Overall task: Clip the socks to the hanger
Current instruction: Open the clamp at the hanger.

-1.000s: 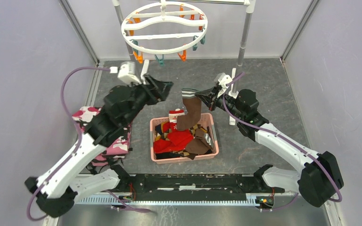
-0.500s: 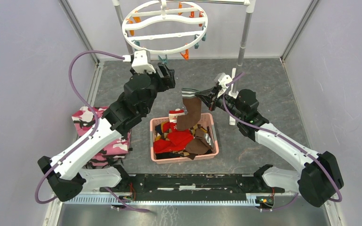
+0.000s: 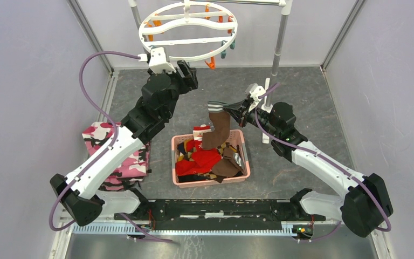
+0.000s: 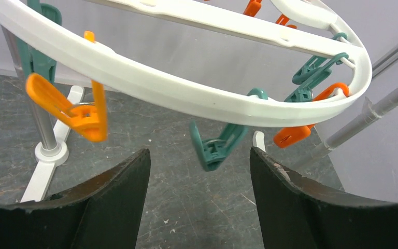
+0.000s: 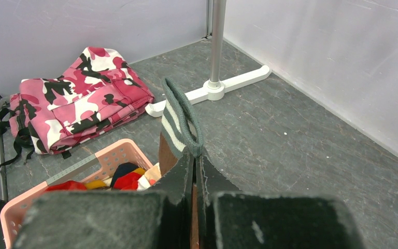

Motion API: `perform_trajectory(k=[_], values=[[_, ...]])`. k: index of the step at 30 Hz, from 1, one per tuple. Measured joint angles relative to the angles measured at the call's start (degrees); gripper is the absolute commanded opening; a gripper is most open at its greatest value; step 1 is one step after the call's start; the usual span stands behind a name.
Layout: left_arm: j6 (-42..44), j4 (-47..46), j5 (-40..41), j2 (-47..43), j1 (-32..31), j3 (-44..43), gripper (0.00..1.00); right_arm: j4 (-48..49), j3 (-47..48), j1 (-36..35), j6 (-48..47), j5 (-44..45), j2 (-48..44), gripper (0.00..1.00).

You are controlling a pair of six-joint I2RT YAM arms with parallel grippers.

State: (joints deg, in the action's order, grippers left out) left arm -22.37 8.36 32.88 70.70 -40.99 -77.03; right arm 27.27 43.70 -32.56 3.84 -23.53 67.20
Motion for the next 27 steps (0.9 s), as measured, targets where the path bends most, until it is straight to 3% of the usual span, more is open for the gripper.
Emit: perform_trajectory(k=[8, 27], values=[[-0.4, -1.2, -0.6, 1.6, 0.8, -0.9, 0.67, 0.0, 0.0, 0.0, 0.0, -0.3, 0.0, 0.00], [-1.0, -5.5, -1.1, 5.2, 2.2, -2.0, 0.63, 0.0, 0.0, 0.0, 0.4, -0.5, 0.0, 0.00]])
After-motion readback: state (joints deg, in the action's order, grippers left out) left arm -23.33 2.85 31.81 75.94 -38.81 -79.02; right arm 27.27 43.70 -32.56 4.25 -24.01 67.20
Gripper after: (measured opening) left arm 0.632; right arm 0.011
